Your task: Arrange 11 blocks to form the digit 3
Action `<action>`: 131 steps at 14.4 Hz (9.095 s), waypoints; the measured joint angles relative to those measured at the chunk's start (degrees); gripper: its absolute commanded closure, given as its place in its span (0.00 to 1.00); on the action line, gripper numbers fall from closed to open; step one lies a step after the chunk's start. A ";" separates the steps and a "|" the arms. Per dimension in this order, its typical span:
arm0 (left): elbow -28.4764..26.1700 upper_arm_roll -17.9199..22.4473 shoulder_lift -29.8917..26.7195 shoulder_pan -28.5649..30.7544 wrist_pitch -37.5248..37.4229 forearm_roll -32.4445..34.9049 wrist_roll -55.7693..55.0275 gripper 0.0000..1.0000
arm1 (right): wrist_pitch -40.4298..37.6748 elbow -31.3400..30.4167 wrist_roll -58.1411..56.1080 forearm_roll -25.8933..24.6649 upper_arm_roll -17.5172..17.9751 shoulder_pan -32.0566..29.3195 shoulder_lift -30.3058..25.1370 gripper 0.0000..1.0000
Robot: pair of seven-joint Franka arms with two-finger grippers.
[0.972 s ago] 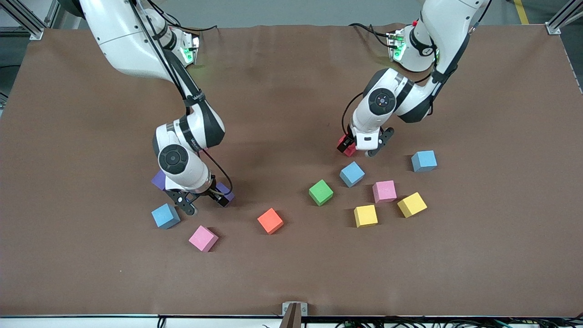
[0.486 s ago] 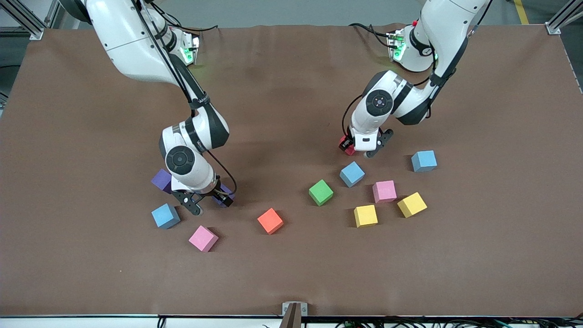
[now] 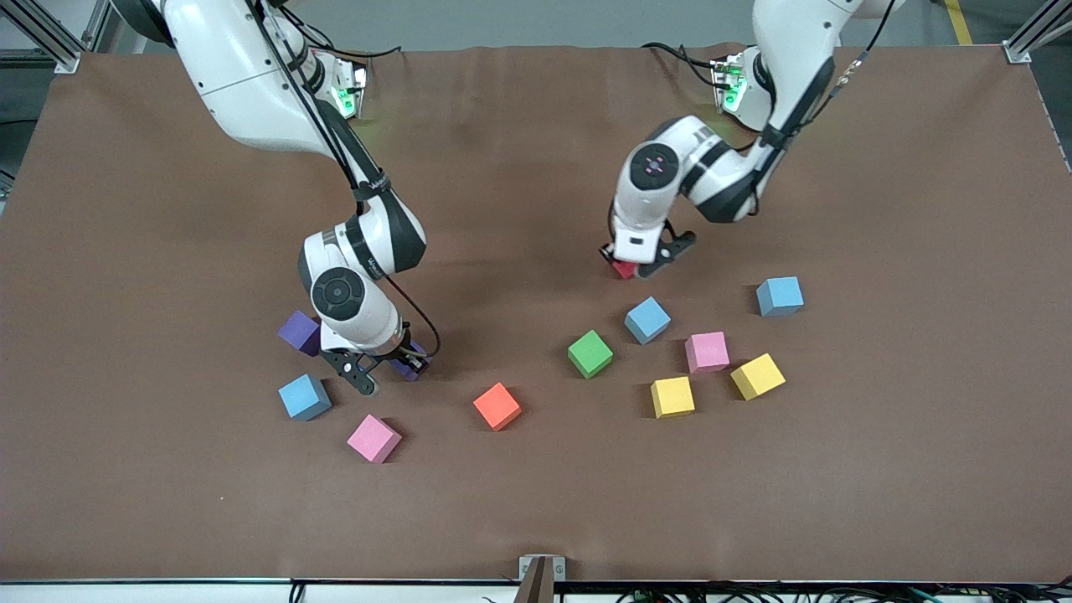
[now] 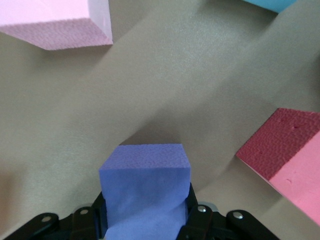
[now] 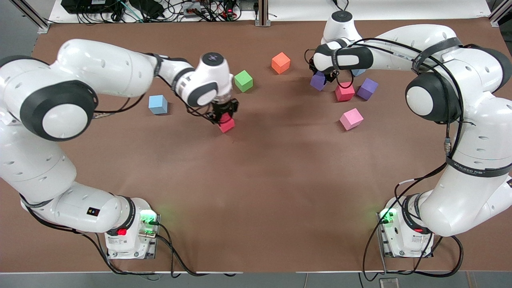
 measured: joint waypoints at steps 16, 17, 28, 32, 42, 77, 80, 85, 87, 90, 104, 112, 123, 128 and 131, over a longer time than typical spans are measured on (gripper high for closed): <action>4.99 -0.38 4.85 -19.05 -0.29 0.62 13.23 0.70 | -5.78 -16.51 18.42 0.10 -0.76 3.58 -17.88 1.00; 5.23 -0.38 4.86 -19.10 -0.29 0.62 13.99 0.66 | -4.84 -19.48 19.40 0.11 -0.77 3.57 -19.92 1.00; 8.77 -0.01 6.22 -19.11 -4.63 0.63 14.91 0.00 | 0.34 -31.11 44.72 0.12 0.09 10.43 -26.35 1.00; 10.97 0.32 2.87 -13.58 -11.67 0.72 16.39 0.00 | 0.84 -31.98 51.70 0.13 0.18 12.26 -26.39 1.00; 13.43 1.17 2.49 9.29 -11.70 4.41 16.71 0.00 | 0.56 -32.58 67.95 5.76 1.16 22.03 -31.19 1.00; -3.01 -16.29 0.64 12.80 -1.48 11.22 -72.63 0.65 | 14.36 -31.51 83.64 9.85 2.41 35.94 -17.89 0.95; -3.61 -19.61 1.41 12.33 -0.91 11.15 -73.58 0.64 | 14.36 -31.43 83.66 9.85 2.41 35.94 -17.78 0.95; -5.76 -20.37 4.97 9.12 3.93 11.13 -74.43 0.63 | 14.06 -31.15 83.66 9.85 2.40 35.94 -17.60 0.00; -5.81 -20.36 5.78 8.32 4.27 11.13 -74.52 0.61 | 14.03 -31.07 83.42 9.83 2.41 35.95 -17.41 0.00; -5.78 -20.37 5.79 8.15 4.29 11.13 -74.52 0.00 | 12.78 -30.50 80.97 9.81 2.06 35.93 -16.95 0.00; -3.28 -44.62 0.46 32.87 -12.76 12.16 -70.56 0.00 | -7.61 -23.61 69.04 9.81 1.06 28.03 -22.56 0.00; 12.46 -39.39 1.90 38.90 -19.52 13.22 -43.07 0.00 | -10.11 -18.61 47.31 1.98 0.00 21.61 -24.43 0.00; 28.27 -25.08 20.04 27.31 -19.31 28.15 -35.00 0.00 | -10.35 9.02 27.58 0.95 0.42 10.46 -0.80 0.00; 34.58 -20.19 23.93 20.40 -18.11 28.15 -25.58 0.00 | -12.74 25.13 28.25 0.92 0.53 10.92 10.67 0.00; 35.54 -20.00 25.66 20.45 -14.77 28.15 -20.80 0.00 | -16.08 35.13 28.21 0.76 0.45 10.92 14.70 0.00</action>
